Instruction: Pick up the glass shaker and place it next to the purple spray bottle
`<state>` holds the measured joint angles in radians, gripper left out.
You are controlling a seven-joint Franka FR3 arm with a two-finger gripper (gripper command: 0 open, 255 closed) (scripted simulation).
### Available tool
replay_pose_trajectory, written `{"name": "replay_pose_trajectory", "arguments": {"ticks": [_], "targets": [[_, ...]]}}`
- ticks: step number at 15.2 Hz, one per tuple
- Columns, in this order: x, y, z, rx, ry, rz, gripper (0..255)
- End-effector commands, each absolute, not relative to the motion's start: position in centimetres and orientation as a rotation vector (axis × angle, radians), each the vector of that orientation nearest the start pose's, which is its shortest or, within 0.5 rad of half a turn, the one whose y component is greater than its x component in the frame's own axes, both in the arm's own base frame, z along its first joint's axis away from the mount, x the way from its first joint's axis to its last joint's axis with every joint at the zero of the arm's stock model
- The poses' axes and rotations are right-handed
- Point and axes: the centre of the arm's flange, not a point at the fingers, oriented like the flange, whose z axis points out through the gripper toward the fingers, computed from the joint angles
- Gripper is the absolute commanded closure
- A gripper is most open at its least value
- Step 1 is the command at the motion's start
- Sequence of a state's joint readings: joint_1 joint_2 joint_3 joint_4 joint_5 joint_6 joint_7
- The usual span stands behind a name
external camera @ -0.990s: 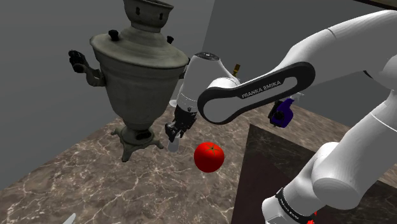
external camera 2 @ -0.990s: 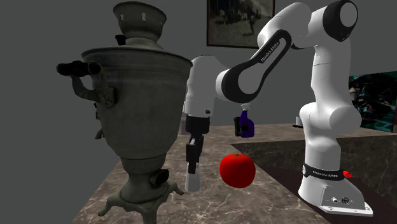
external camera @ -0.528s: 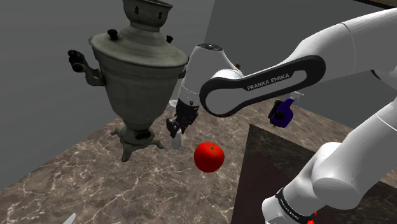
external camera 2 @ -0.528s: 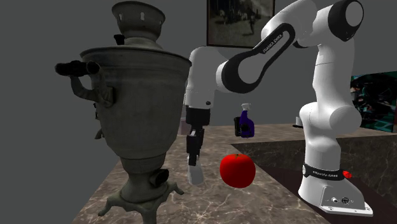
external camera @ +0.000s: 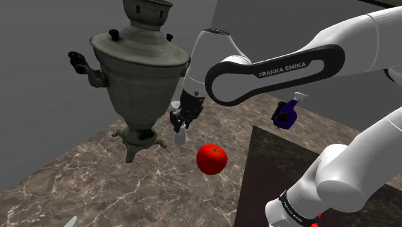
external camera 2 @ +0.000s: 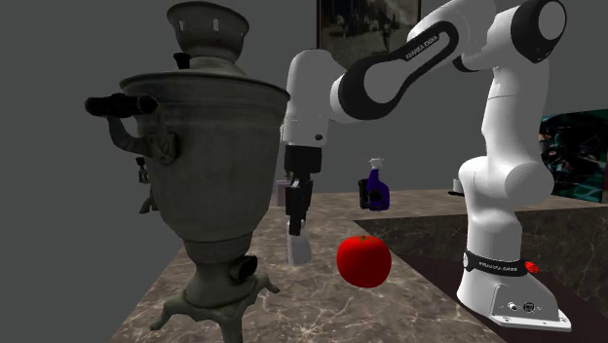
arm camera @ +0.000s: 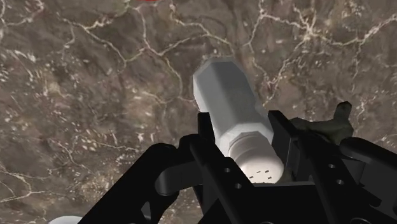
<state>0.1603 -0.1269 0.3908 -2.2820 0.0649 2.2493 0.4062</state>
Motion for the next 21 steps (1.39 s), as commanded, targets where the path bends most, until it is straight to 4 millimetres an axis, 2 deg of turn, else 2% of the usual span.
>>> {"name": "replay_pose_trajectory", "arguments": {"ticks": [1,21], "targets": [[43.0,26.8,42.6,-3.089,-0.163,-0.129,255],[43.0,26.8,53.2,-3.089,-0.163,-0.129,255]]}}
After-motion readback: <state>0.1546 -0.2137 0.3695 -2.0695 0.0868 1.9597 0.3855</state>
